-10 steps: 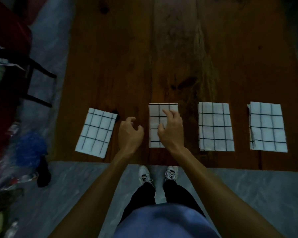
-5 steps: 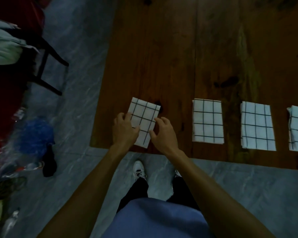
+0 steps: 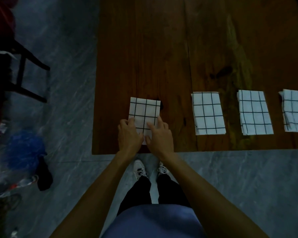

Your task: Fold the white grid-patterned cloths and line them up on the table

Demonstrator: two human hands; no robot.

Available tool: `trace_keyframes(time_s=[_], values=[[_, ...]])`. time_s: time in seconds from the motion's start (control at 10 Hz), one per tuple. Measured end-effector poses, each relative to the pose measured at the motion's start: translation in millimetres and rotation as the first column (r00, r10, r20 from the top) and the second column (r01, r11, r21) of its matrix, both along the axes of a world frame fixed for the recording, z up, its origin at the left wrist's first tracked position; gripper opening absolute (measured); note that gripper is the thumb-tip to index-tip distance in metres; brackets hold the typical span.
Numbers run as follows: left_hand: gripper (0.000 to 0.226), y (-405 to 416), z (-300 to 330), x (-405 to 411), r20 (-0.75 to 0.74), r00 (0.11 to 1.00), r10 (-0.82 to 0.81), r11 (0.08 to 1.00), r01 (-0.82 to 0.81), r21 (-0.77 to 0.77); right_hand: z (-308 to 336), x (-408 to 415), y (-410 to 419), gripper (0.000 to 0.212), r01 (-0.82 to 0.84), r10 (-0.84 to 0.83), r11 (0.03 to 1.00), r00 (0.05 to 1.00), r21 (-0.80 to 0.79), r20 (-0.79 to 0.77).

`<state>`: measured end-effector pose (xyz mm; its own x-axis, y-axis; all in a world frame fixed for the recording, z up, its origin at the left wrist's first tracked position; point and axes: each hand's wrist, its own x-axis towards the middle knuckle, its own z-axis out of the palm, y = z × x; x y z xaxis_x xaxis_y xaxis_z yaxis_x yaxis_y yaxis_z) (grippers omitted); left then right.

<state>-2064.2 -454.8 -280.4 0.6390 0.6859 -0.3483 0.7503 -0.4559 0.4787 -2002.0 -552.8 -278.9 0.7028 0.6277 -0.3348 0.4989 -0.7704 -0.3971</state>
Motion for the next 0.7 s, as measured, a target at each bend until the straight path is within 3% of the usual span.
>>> trace_keyframes(time_s=[0.3, 0.5, 0.7], values=[[0.055, -17, -1, 34, 0.053, 0.998, 0.014, 0.998, -0.011, -0.057, -1, 44, -13, 0.051, 0.0, 0.0, 1.0, 1.0, -0.001, -0.001], [0.052, -17, -2, 39, 0.059, 0.997, 0.059, 0.998, -0.056, -0.041, -1, 55, -16, 0.049, 0.007, -0.006, 1.0, 0.999, 0.027, -0.04], [0.05, -16, 0, 37, 0.022, 1.0, -0.012, 0.999, 0.011, 0.053, -1, 54, -21, 0.05, 0.052, -0.045, 0.995, 0.996, 0.089, -0.076]])
